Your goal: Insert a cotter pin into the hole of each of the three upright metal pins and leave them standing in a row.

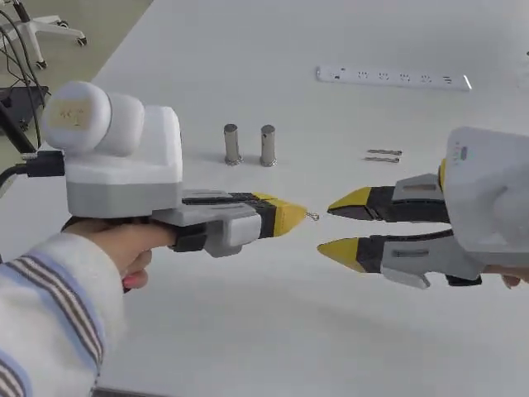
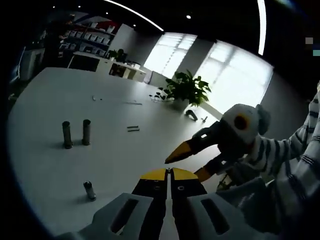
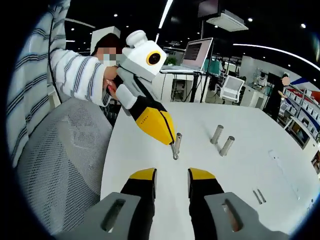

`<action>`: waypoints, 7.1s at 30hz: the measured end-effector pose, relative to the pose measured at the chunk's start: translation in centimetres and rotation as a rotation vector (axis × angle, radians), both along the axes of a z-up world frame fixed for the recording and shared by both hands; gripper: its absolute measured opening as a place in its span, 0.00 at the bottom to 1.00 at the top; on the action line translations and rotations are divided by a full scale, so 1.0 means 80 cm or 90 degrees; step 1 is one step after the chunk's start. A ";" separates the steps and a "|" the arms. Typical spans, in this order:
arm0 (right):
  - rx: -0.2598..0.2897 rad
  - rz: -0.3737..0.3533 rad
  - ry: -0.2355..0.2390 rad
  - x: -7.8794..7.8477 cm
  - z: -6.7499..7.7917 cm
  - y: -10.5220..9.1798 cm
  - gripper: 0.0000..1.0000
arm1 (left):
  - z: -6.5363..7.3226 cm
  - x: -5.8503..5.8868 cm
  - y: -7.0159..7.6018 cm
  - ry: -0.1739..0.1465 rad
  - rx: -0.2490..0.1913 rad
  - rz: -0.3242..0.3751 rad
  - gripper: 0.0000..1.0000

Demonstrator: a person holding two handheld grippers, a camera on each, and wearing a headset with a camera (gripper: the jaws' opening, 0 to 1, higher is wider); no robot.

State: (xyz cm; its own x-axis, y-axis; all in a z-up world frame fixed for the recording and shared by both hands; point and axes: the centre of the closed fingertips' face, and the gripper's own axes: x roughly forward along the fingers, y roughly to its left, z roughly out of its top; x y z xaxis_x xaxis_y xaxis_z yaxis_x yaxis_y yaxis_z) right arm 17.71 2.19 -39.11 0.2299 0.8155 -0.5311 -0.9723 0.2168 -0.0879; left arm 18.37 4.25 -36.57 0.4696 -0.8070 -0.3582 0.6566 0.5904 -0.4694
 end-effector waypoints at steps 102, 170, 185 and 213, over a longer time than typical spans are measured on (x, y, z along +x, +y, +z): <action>-0.015 0.050 0.086 0.003 -0.032 0.031 0.00 | -0.039 0.017 0.079 -0.192 0.255 -0.144 0.27; -0.082 0.009 0.005 0.056 -0.072 0.114 0.00 | -0.100 0.058 0.103 -0.167 0.335 -0.264 0.05; -0.068 0.015 0.002 0.059 -0.071 0.125 0.00 | -0.100 0.058 0.102 -0.159 0.335 -0.261 0.05; -0.086 0.079 -0.014 0.056 -0.069 0.122 0.00 | -0.103 0.053 0.098 -0.184 0.353 -0.285 0.05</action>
State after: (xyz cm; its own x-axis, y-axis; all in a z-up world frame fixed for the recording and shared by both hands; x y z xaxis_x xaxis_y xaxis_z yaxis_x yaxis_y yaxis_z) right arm 22.16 11.91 -44.63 0.1454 0.7594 -0.6342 -0.9882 0.0804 -0.1302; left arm 22.61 12.06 -44.81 0.2771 -0.6803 -0.6785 0.9398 0.3388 0.0442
